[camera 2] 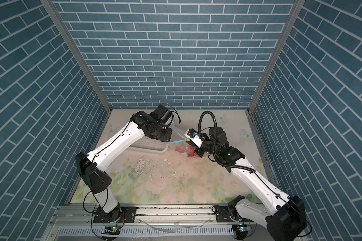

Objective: Place the food in the zip-top bag and seal the zipper
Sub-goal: 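Open the left gripper to drop the lump and raise it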

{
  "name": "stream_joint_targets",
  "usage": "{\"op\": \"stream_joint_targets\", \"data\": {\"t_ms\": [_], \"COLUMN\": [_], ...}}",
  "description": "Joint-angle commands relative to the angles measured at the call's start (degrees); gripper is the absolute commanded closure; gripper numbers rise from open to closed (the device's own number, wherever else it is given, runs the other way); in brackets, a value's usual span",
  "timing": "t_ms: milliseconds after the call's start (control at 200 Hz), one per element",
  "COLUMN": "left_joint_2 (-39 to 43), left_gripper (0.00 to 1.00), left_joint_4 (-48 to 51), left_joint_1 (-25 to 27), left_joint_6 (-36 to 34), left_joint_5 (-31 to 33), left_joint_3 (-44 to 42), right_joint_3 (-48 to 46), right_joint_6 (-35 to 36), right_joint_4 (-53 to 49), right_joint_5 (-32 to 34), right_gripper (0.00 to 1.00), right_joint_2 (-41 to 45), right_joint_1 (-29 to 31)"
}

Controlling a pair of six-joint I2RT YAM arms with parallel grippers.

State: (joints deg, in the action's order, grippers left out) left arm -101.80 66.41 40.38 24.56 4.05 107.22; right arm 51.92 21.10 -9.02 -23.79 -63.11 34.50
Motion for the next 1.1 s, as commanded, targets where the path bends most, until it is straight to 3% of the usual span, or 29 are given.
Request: {"op": "stream_joint_targets", "data": {"t_ms": [0, 290, 875, 1095], "left_joint_2": [0.4, 0.6, 3.5, 5.4], "left_gripper": [0.39, 0.34, 0.34, 0.34], "left_joint_4": [2.0, 1.3, 0.8, 1.9], "left_joint_1": [0.3, 0.3, 0.1, -4.4], "left_joint_6": [-0.7, -1.0, -1.7, -2.1], "left_joint_5": [1.3, 1.4, 3.7, 7.4], "left_joint_3": [1.1, 1.1, 2.3, 1.7], "right_joint_3": [1.5, 1.3, 1.3, 1.0], "right_joint_6": [2.7, 2.8, 2.6, 2.3], "right_joint_4": [0.9, 1.0, 0.6, 0.5], "right_joint_5": [0.7, 0.9, 1.0, 0.9], "right_gripper": [1.00, 1.00, 1.00, 1.00], "right_joint_2": [-0.1, -0.1, 0.4, 1.0], "right_joint_1": [0.3, 0.3, 0.3, 0.3]}}
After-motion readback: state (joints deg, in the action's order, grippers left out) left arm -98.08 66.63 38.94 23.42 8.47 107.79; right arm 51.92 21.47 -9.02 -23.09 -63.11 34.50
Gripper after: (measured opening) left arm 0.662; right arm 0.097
